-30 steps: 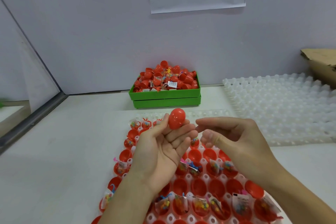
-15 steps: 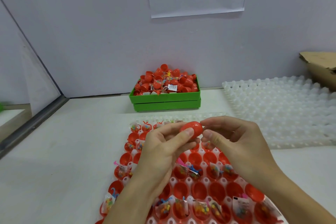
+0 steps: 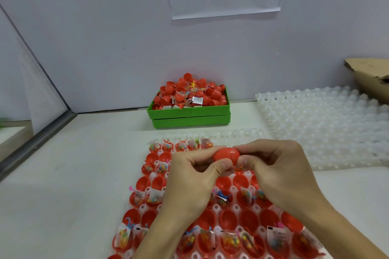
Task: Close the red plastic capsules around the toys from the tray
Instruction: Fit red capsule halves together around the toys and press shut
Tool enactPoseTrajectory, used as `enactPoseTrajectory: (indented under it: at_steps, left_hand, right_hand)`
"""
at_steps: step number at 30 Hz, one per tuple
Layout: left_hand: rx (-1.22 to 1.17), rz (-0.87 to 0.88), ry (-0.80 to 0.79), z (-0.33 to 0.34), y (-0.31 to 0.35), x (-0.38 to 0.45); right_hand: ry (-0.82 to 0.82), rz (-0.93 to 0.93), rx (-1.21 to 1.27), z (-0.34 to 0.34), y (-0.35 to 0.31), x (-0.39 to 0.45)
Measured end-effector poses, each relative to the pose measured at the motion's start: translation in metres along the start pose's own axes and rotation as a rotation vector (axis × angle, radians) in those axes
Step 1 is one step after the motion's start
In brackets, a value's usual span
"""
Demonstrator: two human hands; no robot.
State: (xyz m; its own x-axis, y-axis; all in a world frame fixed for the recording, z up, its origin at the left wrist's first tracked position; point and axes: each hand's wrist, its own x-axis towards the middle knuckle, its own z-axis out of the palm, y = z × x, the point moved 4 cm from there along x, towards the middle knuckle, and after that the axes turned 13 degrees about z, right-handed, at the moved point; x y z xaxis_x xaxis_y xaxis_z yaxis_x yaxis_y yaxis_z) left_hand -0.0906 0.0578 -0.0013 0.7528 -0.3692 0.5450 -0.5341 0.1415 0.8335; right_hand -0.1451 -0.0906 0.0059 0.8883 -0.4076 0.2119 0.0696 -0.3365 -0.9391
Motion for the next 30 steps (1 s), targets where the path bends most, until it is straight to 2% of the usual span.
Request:
enactPoseTrajectory:
  at_steps: [5,9,14,17,19,20,22,26,28,30]
  left_hand:
    - [0.081,0.045,-0.013,0.003,0.003,-0.002]
    - [0.186,0.131,-0.004,0.0,0.009,-0.001]
    - [0.547,0.386,-0.027,-0.006,0.016,0.001]
    - [0.849,0.544,-0.094,-0.001,0.017,-0.002]
    - [0.89,0.54,-0.129,0.004,0.018,-0.005]
    - [0.83,0.505,-0.136,0.005,0.018,-0.004]
    - [0.556,0.349,-0.109,0.001,0.014,-0.002]
    - [-0.286,-0.19,0.003,-0.003,-0.005,0.001]
    - [-0.467,-0.269,0.008,0.003,-0.007,0.0]
    - [-0.517,-0.283,0.027,0.008,-0.007,-0.002]
  right_hand:
    - [0.015,-0.03,-0.014,0.0,0.003,0.001]
    - [-0.06,-0.015,0.016,0.004,0.0,0.0]
    - [-0.257,0.046,0.194,0.02,-0.011,-0.011]
    - [-0.212,0.094,0.23,0.027,-0.01,-0.014]
    - [-0.163,0.126,0.261,0.025,-0.008,-0.013]
    - [-0.147,0.145,0.289,0.021,-0.008,-0.011]
    - [-0.133,0.153,0.33,0.014,-0.008,-0.007]
    - [-0.245,0.099,0.398,0.011,-0.013,-0.006]
    - [-0.312,0.077,0.434,0.015,-0.015,-0.008]
    - [-0.337,0.051,0.419,0.018,-0.013,-0.01]
